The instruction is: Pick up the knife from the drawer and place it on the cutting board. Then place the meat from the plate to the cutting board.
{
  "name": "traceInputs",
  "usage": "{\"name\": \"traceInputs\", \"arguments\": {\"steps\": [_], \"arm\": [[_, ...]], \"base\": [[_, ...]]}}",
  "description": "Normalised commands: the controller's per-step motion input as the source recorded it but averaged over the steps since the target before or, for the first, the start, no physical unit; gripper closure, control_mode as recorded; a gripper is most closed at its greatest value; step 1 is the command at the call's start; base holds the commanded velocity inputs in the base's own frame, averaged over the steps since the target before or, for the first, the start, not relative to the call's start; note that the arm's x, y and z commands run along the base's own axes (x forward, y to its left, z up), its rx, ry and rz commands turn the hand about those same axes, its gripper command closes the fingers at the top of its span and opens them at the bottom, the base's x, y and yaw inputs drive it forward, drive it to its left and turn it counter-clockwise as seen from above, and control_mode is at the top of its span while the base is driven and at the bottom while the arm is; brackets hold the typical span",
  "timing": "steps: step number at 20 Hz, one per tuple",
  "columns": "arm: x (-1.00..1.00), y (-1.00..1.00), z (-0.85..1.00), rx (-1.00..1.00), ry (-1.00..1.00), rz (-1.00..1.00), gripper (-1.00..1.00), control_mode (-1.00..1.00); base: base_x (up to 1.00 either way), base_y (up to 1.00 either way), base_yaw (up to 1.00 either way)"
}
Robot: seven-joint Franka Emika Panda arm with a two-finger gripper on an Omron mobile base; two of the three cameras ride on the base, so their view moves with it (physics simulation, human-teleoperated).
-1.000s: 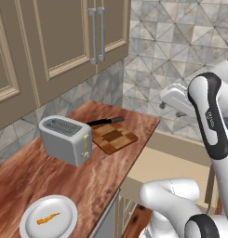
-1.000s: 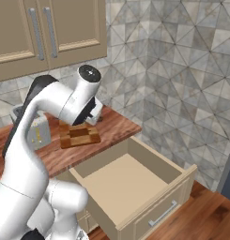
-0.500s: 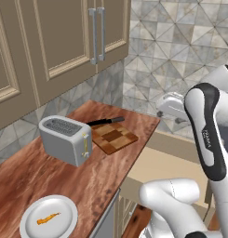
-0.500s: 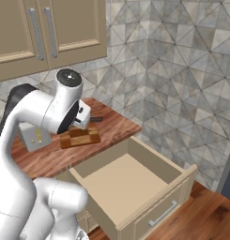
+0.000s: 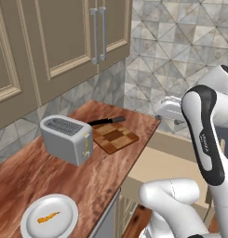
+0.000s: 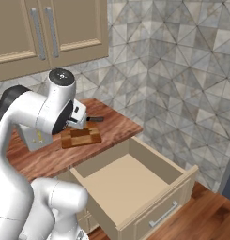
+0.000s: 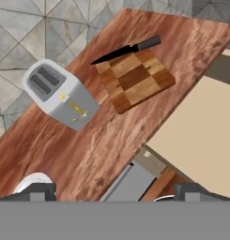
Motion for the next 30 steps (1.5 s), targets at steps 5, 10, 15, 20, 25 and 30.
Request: {"name": "traceInputs", "arguments": {"steps": [5,10,15,20,25,30], "arm": [[0.00,0.00,0.00,0.00,0.00,0.00,-1.00,1.00],[0.00,0.00,0.00,0.00,0.00,0.00,-1.00,1.00],[0.00,0.00,0.00,0.00,0.00,0.00,-1.00,1.00],[0.00,0.00,0.00,0.00,0.00,0.00,-1.00,1.00],[0.00,0.00,0.00,0.00,0.00,0.00,-1.00,1.00],[0.00,0.00,0.00,0.00,0.00,0.00,-1.00,1.00]], "base": [[-0.20,0.00,0.19],[-0.08,0.00,0.26],[-0.15,0.00,0.26],[-0.29,0.00,0.23],[-0.36,0.00,0.25],[-0.27,0.01,0.28]]}}
